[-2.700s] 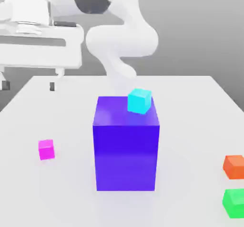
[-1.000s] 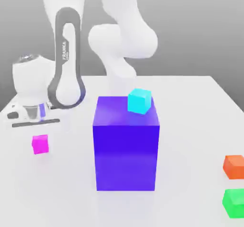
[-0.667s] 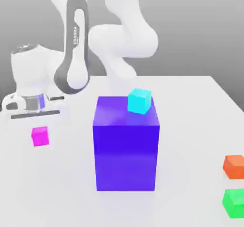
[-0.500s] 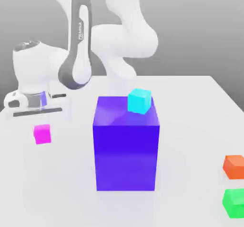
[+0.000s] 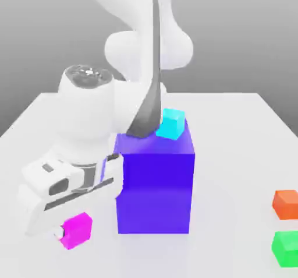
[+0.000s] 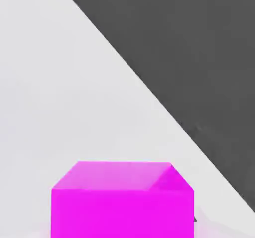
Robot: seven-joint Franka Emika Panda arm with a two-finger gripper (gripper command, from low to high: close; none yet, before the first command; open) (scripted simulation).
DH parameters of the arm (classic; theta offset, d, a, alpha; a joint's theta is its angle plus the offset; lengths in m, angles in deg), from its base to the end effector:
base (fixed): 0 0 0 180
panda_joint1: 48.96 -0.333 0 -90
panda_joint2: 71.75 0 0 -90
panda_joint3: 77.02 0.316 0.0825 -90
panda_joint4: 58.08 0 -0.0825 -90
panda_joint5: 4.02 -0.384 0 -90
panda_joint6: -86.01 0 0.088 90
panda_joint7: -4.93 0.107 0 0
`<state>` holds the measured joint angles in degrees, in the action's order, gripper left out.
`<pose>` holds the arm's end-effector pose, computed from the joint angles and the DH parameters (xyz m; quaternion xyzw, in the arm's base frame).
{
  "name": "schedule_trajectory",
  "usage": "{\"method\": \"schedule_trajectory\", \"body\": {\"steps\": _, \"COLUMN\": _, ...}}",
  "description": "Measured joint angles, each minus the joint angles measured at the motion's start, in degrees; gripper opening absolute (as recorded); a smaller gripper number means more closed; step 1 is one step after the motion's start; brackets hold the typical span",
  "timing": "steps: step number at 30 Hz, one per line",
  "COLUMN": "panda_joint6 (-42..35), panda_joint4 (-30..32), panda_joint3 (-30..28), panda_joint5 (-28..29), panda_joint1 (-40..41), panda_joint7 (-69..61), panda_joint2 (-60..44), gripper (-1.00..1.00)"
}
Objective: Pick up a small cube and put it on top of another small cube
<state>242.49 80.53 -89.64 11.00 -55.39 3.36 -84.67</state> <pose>0.5008 -0.0469 0.2270 0.9924 0.0811 0.0371 0.0844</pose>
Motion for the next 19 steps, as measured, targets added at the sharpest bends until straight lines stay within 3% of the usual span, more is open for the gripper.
{"method": "schedule_trajectory", "body": {"steps": 11, "panda_joint6": -8.4, "panda_joint4": -5.5, "panda_joint3": 17.4, "panda_joint5": -8.0, "panda_joint1": -14.2, "panda_joint7": 1.6, "panda_joint2": -1.2, "gripper": -1.00}}
{"method": "schedule_trajectory", "body": {"steps": 14, "panda_joint6": -5.6, "panda_joint4": -7.6, "panda_joint3": 20.5, "panda_joint5": -8.6, "panda_joint1": -17.7, "panda_joint7": 2.8, "panda_joint2": -7.2, "gripper": -1.00}}
{"method": "schedule_trajectory", "body": {"steps": 15, "panda_joint6": -4.2, "panda_joint4": -7.9, "panda_joint3": 20.5, "panda_joint5": -8.3, "panda_joint1": -18.2, "panda_joint7": 3.2, "panda_joint2": -9.0, "gripper": 1.00}}
{"method": "schedule_trajectory", "body": {"steps": 19, "panda_joint6": -4.2, "panda_joint4": -7.9, "panda_joint3": 20.5, "panda_joint5": -8.3, "panda_joint1": -18.2, "panda_joint7": 3.2, "panda_joint2": -9.0, "gripper": 1.00}}
